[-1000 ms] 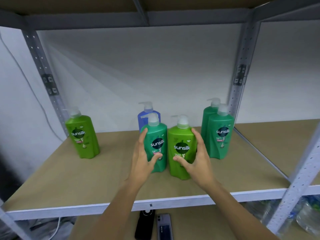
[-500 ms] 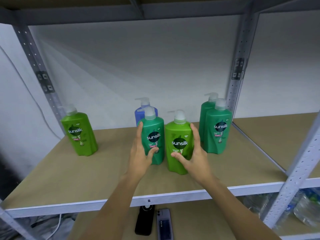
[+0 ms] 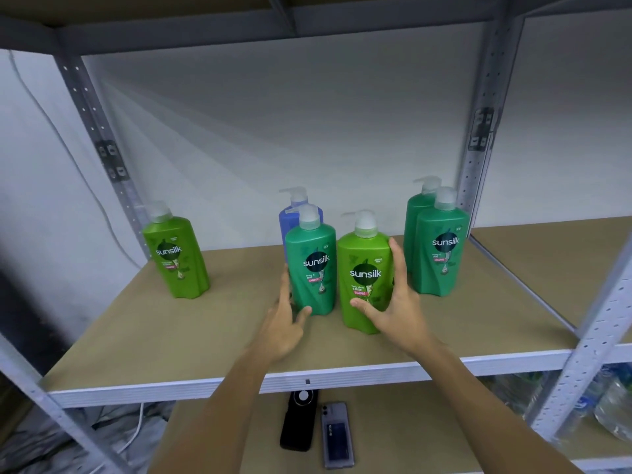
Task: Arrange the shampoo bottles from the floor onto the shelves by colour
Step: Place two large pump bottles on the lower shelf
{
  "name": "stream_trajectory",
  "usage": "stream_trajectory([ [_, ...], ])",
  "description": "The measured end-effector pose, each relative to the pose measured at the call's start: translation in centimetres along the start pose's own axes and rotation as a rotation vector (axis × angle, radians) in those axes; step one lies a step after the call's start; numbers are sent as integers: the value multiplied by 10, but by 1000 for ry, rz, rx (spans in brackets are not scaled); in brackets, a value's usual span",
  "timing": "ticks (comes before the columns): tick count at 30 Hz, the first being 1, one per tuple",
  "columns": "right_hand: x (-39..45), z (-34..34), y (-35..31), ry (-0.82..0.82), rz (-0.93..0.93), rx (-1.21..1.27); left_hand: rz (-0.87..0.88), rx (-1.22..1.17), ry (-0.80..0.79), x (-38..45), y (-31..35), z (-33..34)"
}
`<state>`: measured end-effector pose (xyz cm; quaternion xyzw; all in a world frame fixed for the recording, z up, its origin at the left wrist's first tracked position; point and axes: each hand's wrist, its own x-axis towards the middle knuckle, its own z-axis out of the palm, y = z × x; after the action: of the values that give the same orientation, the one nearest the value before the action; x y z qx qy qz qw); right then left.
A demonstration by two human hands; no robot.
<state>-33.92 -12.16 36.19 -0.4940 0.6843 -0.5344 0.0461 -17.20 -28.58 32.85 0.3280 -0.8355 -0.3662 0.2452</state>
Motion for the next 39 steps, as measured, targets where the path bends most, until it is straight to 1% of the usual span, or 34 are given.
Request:
stream_trajectory([
  [4, -4, -2, -4, -17, 19, 29, -53, 226, -92, -14, -12, -8],
  [7, -8, 2, -8, -47, 22, 68, -14, 407, -96, -28, -21, -16],
  [15, -23, 32, -31, -139, -12, 101, -6, 517, -142, -53, -43, -41],
  [20, -25, 61, -42, -157, -35, 91, 17, 543, -135, -71, -57, -63],
  [24, -18, 89, -55, -215, -57, 55, 58, 497, -93, -85, -74, -90],
  [27, -10, 119, -66, -219, -100, 10, 57, 471, -38, -96, -94, -111],
  [29, -4, 142, -73, -216, -119, 2, 20, 472, -20, -103, -104, -124],
  [33, 8, 189, -86, -234, -118, -42, -15, 450, 52, -112, -123, -142],
  [39, 24, 249, -106, -277, -92, -28, 24, 373, 127, -122, -142, -153],
])
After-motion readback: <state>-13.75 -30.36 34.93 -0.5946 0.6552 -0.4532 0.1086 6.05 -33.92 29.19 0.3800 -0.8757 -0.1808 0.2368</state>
